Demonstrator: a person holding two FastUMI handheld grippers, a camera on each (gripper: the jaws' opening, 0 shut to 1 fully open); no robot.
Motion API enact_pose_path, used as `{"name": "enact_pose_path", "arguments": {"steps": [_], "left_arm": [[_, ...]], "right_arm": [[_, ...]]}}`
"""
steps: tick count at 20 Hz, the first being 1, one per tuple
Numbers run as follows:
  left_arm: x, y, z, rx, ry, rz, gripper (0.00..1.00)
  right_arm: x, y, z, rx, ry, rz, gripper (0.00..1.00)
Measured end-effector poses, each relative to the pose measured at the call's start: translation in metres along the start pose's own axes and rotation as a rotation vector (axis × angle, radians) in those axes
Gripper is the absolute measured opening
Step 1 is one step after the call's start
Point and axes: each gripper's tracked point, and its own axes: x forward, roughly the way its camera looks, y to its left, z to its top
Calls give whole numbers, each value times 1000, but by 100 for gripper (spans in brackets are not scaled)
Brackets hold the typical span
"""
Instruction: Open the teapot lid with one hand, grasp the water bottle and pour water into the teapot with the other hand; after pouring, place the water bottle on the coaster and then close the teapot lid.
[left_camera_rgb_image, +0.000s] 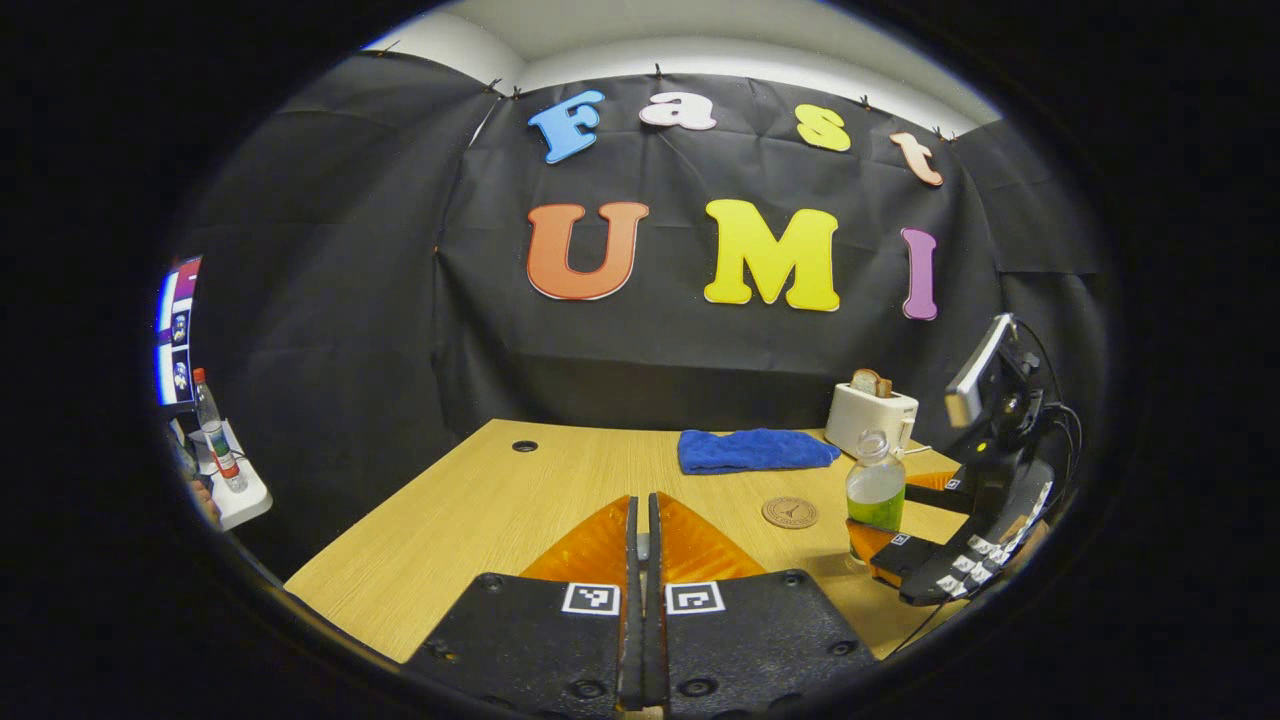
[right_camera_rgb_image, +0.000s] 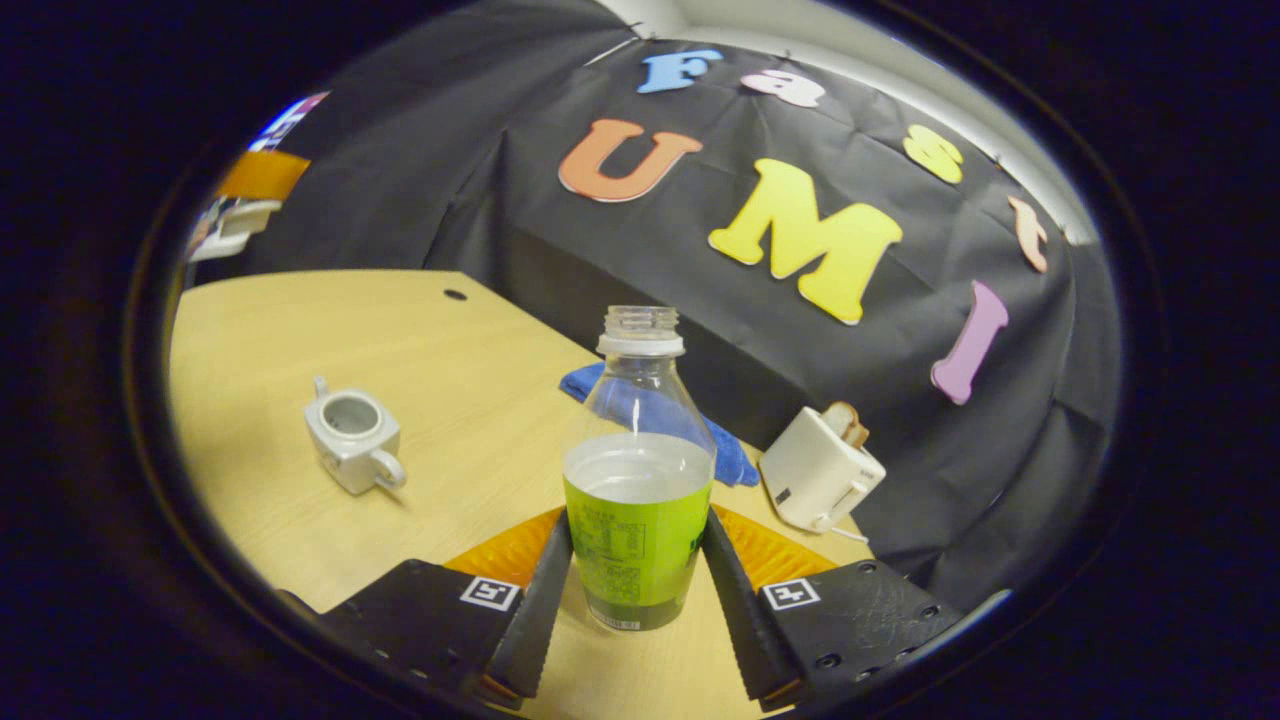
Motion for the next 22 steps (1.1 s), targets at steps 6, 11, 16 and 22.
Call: {"name": "enact_pose_path", "arguments": {"steps": [6, 11, 16, 22], "left_arm": [[-13, 29, 9, -26, -22, 17, 2], [-21, 51, 9, -35, -23, 44, 2], [-21, 48, 11, -25, -24, 23, 2], [-28, 45, 16, 14, -41, 4, 3]], "right_arm": [[17, 34, -3, -393, 25, -22, 74], [24, 37, 7, -635, -10, -102, 73], [18, 39, 33, -944, -119, -209, 73], [13, 46, 50, -1159, -216, -281, 73]]}}
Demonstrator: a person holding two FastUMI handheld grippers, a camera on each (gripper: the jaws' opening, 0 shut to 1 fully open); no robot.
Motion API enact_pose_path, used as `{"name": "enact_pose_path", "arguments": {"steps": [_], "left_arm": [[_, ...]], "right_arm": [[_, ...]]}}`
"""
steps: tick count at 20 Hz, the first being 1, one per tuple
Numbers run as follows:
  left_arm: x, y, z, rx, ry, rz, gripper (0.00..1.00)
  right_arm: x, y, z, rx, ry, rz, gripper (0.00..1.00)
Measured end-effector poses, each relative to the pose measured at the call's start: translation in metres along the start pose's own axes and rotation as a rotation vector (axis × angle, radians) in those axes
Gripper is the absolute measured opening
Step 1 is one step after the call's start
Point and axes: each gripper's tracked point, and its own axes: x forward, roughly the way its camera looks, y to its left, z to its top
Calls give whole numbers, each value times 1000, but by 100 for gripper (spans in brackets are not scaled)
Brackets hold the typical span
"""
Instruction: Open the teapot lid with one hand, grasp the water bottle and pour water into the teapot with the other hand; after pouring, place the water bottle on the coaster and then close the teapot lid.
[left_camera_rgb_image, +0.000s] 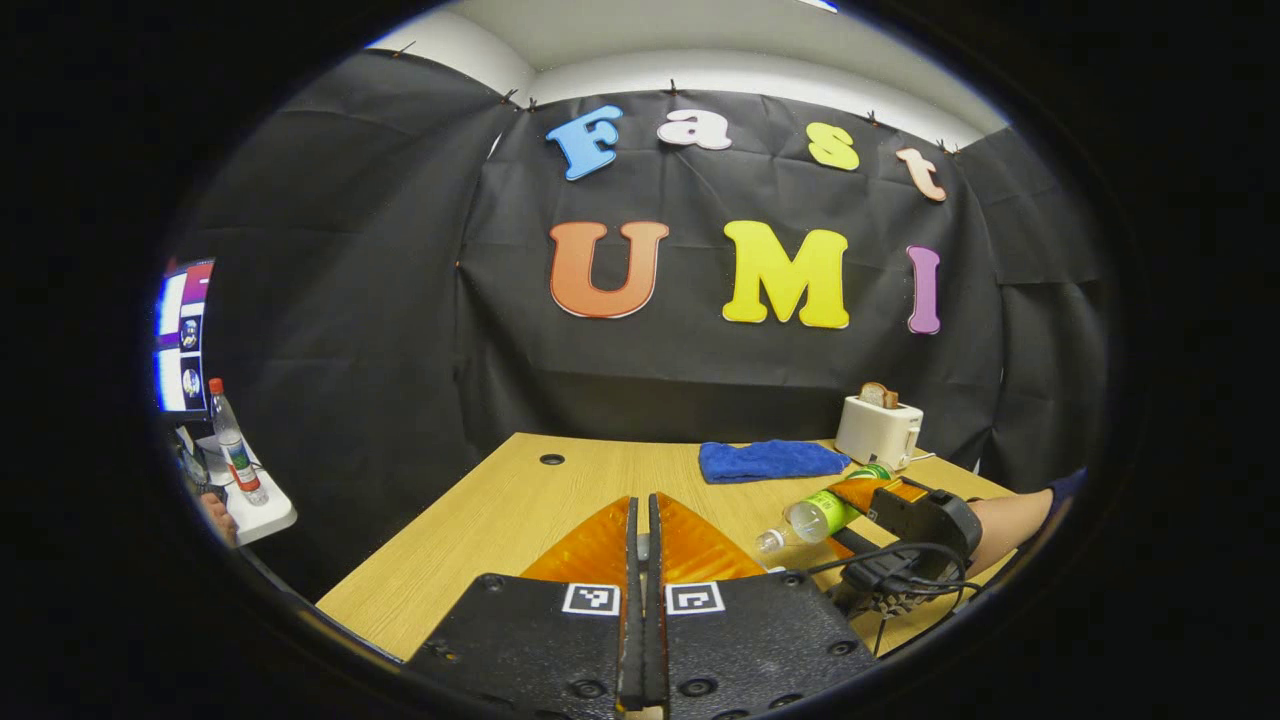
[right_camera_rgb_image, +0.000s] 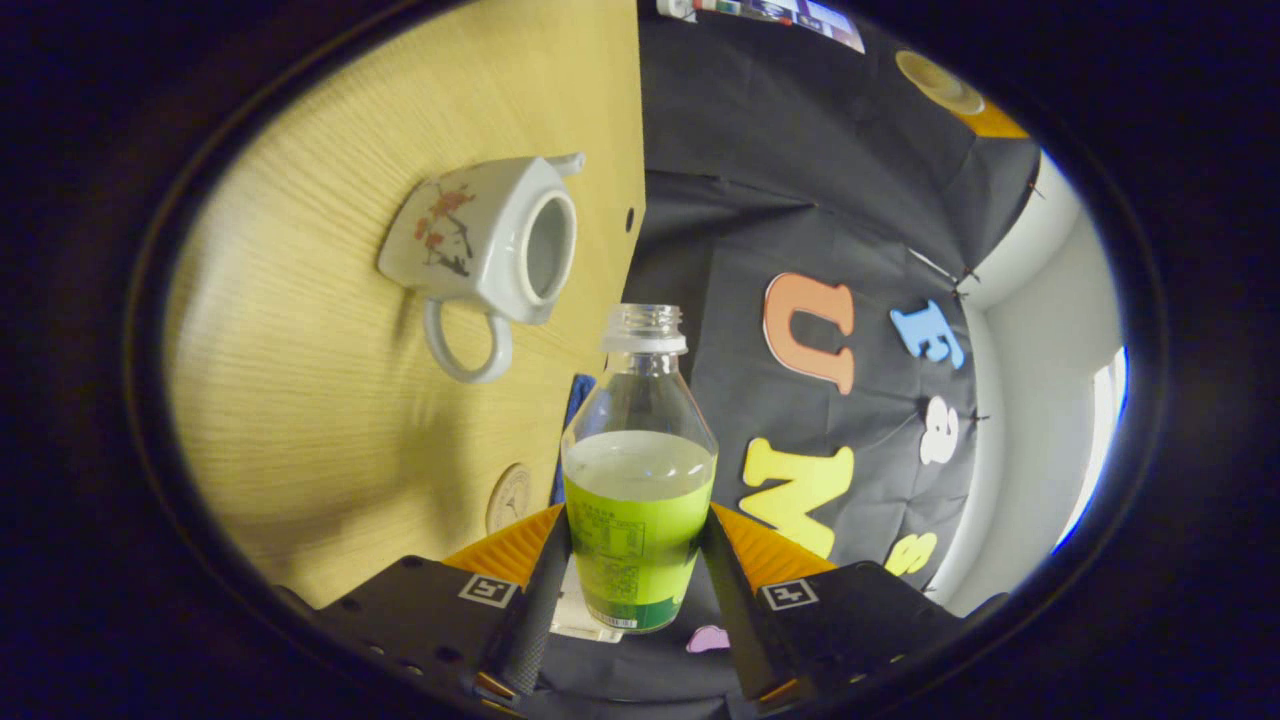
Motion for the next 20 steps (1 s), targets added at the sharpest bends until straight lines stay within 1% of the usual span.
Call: {"name": "enact_pose_path", "arguments": {"steps": [2, 5, 8, 10, 12, 17, 20], "left_arm": [[-4, 0, 4, 5, -16, 0, 2], [-4, -1, 0, -6, -5, -5, 3], [-2, 2, -1, -17, -1, 1, 3], [-1, 4, -1, -20, 2, 2, 2], [-1, 2, -3, -22, 8, 1, 2], [0, -2, -4, -15, 12, -11, 2], [0, 0, -5, -19, 15, -9, 2]], "right_arm": [[0, -5, 4, -57, -19, -31, 73], [-2, -13, 12, -140, -37, -75, 75], [-3, -20, 15, -212, -45, -112, 73], [-4, -23, 15, -232, -48, -127, 75], [-3, -26, 15, -258, -47, -139, 73], [-3, -44, 20, -354, -71, -223, 74], [-3, -50, 23, -374, -77, -245, 73]]}}
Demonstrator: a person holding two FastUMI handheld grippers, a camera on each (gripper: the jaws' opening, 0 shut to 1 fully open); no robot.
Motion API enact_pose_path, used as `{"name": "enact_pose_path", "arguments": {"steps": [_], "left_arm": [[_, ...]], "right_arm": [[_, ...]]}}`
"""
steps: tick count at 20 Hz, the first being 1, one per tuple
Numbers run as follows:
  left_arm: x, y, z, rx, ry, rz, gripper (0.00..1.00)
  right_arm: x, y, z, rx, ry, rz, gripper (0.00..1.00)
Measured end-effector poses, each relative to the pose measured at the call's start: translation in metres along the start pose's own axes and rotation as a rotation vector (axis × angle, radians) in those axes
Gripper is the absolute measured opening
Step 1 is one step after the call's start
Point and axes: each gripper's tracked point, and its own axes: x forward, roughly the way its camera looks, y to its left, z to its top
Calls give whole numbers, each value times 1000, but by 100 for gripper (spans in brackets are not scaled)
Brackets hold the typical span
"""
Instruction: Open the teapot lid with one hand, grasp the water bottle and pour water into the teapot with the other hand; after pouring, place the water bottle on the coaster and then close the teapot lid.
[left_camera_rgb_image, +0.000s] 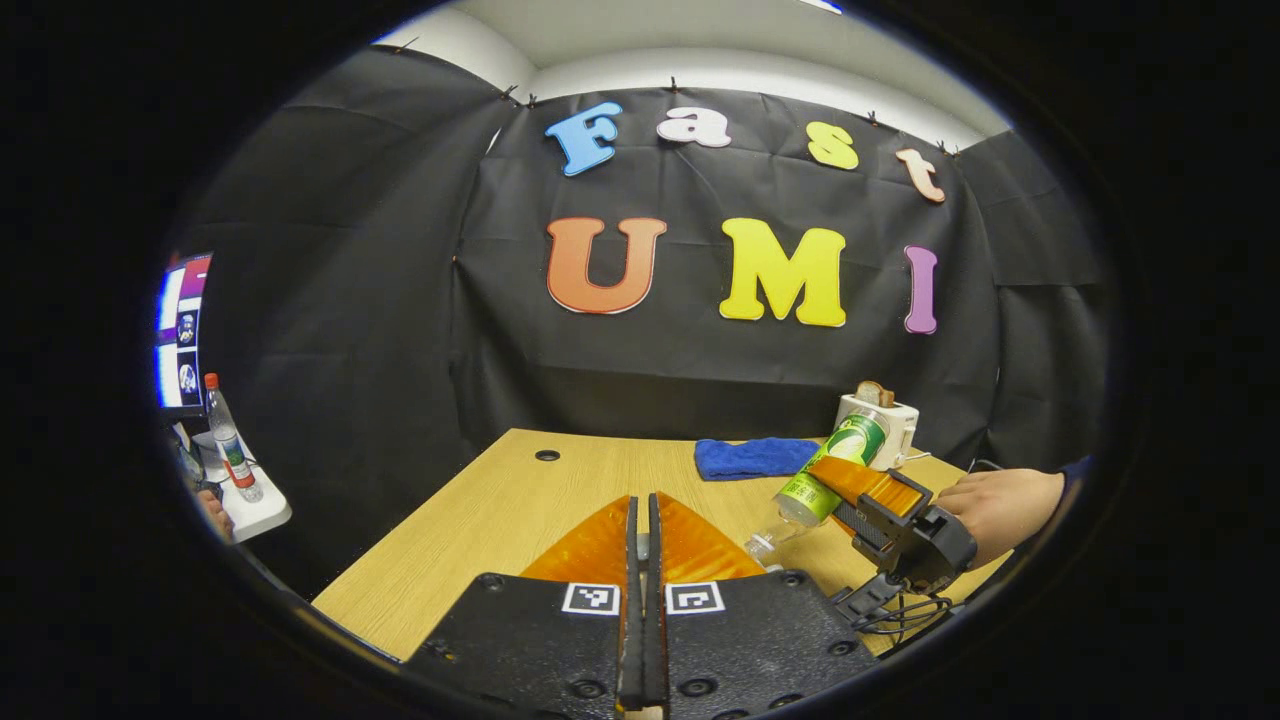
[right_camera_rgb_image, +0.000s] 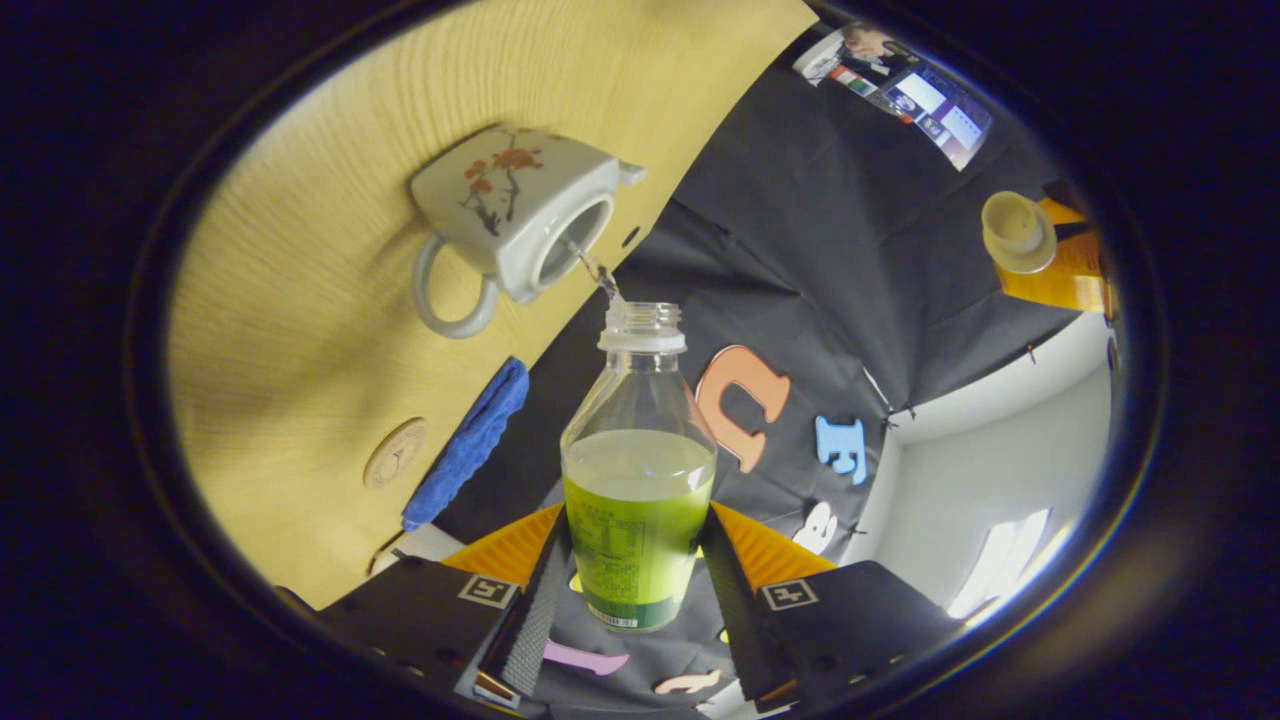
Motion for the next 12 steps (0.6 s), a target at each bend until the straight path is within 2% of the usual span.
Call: {"name": "enact_pose_path", "arguments": {"steps": [12], "left_arm": [[1, 1, -3, 4, 9, 0, 2]], "right_arm": [[-1, -18, 2, -81, -22, -125, 73]]}}
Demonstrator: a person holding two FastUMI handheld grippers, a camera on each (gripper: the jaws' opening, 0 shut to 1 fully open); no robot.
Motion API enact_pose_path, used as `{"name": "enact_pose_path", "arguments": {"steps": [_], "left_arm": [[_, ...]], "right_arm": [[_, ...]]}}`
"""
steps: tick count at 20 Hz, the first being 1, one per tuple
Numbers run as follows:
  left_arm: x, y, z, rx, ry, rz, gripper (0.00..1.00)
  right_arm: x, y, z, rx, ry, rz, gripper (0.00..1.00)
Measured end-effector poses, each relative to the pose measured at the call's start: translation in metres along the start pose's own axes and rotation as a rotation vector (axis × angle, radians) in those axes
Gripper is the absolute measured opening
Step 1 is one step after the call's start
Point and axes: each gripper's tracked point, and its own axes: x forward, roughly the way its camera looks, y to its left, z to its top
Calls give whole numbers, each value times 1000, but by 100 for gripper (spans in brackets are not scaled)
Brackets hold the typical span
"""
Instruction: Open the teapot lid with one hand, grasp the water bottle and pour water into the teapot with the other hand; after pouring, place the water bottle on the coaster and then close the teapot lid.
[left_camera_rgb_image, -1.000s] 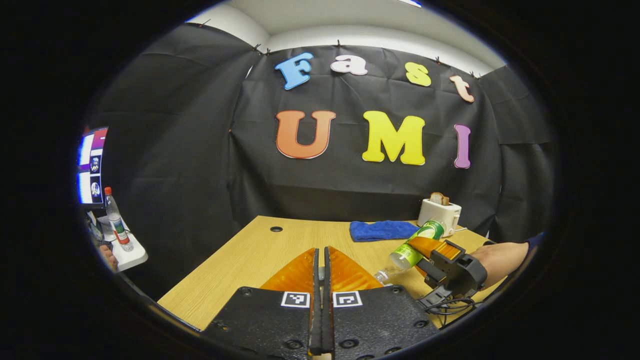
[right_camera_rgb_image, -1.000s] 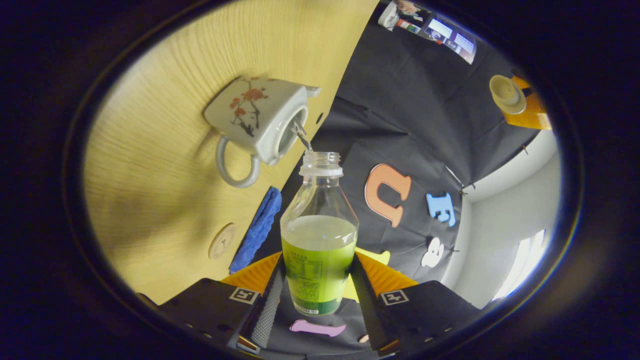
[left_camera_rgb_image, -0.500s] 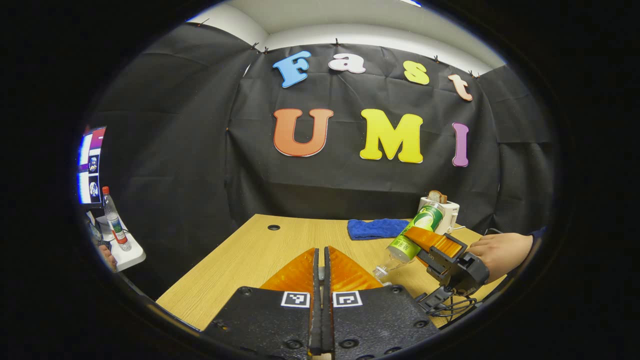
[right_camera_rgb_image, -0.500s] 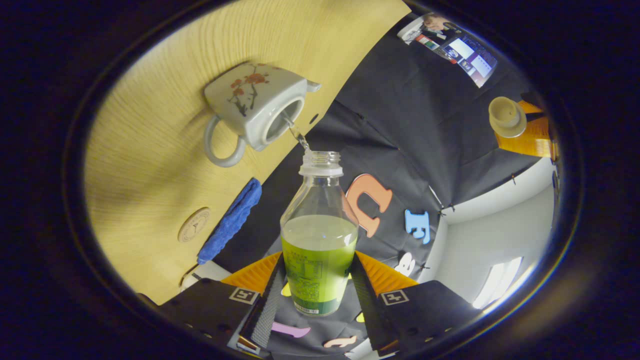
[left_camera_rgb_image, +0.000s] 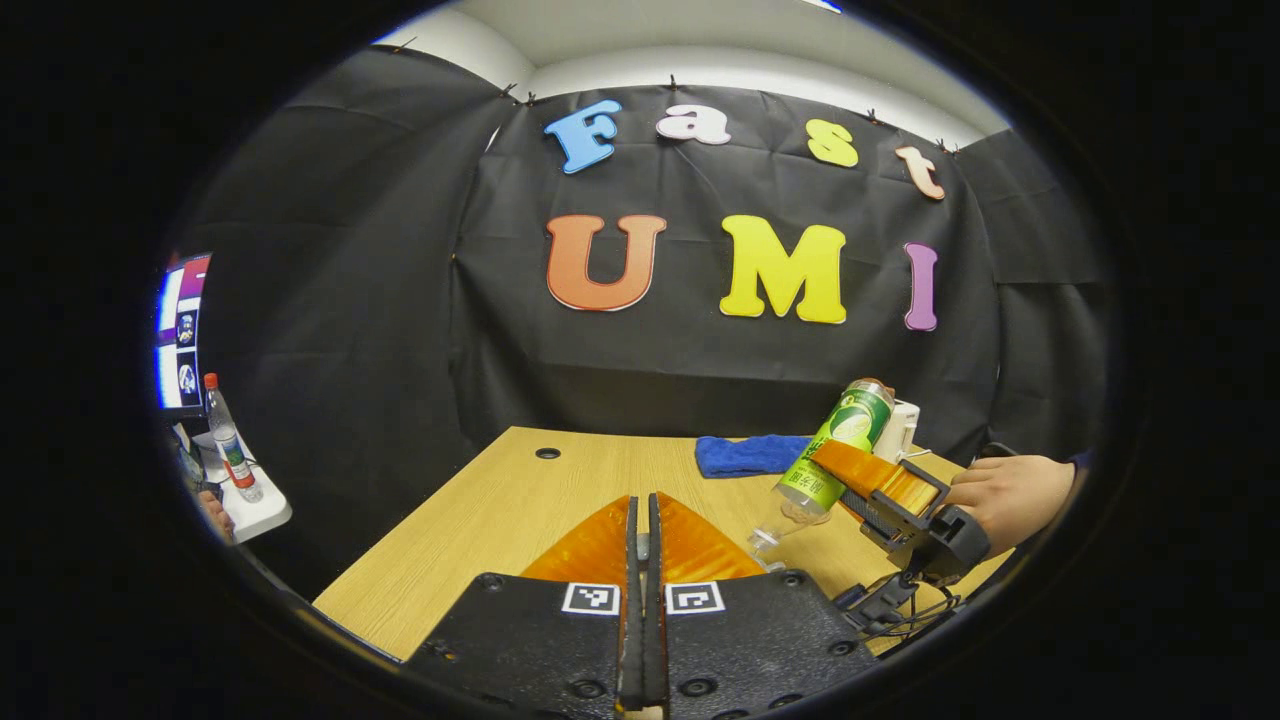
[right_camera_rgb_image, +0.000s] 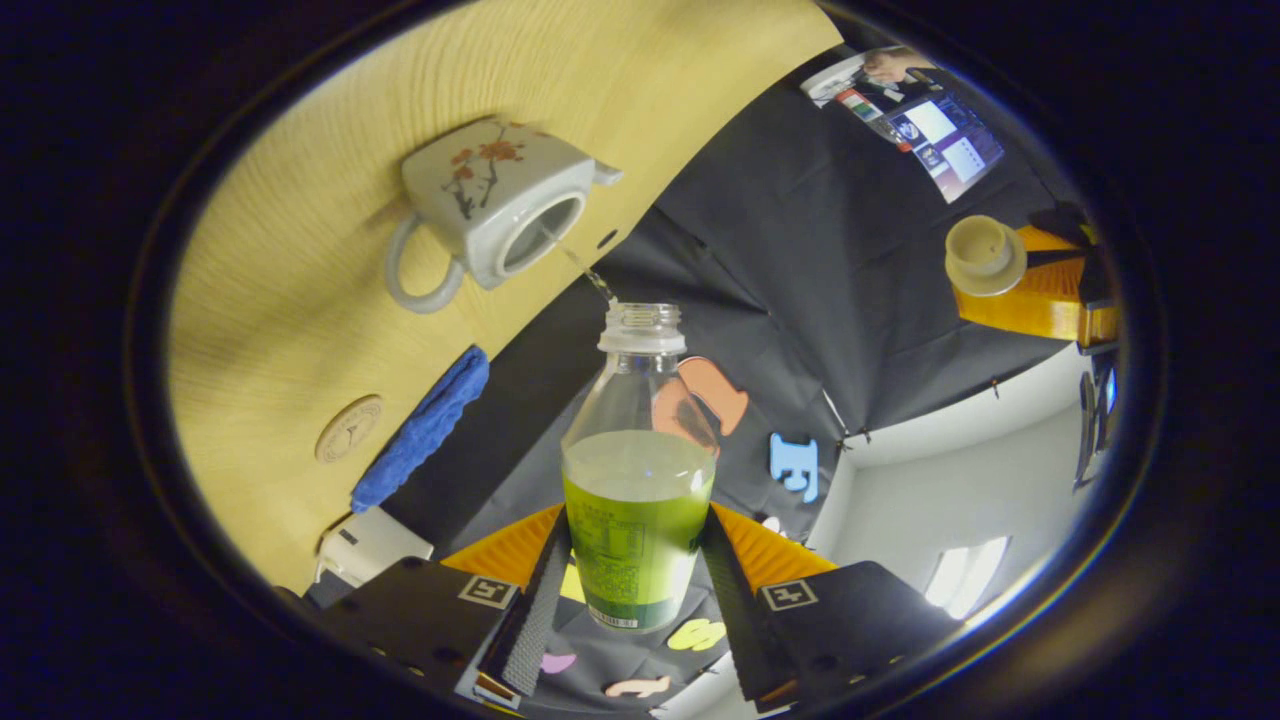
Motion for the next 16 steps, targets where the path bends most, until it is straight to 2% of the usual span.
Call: {"name": "enact_pose_path", "arguments": {"steps": [16], "left_arm": [[2, -2, -7, 24, 21, -12, 2]], "right_arm": [[-5, -2, 13, -52, -31, -49, 75]]}}
